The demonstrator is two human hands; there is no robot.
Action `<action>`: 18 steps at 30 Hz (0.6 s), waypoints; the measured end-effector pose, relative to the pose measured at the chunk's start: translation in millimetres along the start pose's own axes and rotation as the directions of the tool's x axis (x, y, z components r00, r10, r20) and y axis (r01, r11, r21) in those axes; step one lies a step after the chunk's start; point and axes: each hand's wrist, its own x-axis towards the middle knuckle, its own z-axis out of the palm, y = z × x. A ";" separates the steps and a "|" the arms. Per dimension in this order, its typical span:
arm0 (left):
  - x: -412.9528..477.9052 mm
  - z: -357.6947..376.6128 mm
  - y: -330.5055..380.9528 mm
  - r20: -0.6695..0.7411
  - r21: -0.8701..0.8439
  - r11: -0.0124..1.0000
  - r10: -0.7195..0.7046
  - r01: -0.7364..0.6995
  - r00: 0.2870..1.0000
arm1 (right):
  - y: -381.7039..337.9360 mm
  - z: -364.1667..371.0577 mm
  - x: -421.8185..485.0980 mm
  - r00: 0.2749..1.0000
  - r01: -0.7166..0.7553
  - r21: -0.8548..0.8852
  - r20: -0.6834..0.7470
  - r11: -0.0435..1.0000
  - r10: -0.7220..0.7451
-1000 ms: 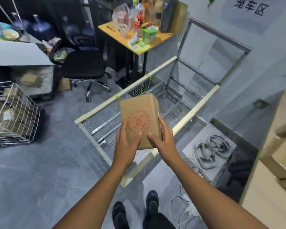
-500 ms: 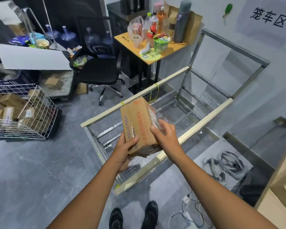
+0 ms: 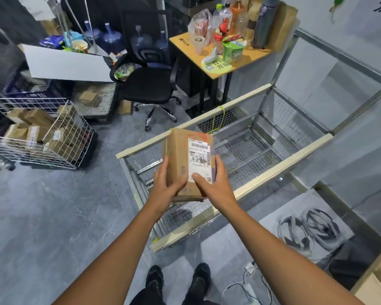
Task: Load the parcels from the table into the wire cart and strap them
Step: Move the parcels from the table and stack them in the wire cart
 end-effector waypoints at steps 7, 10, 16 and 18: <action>17.3 -23.1 -19.1 -0.063 -0.244 0.968 -0.066 0.048 0.996 | 11.8 11.2 33.9 0.969 -0.194 0.336 0.210 0.922 0.128; 31.2 -37.8 -34.3 -0.047 -0.272 0.957 -0.113 0.096 0.992 | 19.2 28.8 59.1 0.912 -0.274 0.340 0.389 0.900 0.130; 77.4 -82.6 -78.5 -0.218 0.227 0.961 -0.109 0.159 0.970 | 52.0 72.8 119.2 0.933 -0.258 0.158 0.297 0.953 0.203; 103.7 -110.6 -109.3 -0.335 0.524 0.837 0.031 0.159 0.942 | 76.2 92.2 149.1 0.930 -0.266 0.105 0.291 0.958 0.226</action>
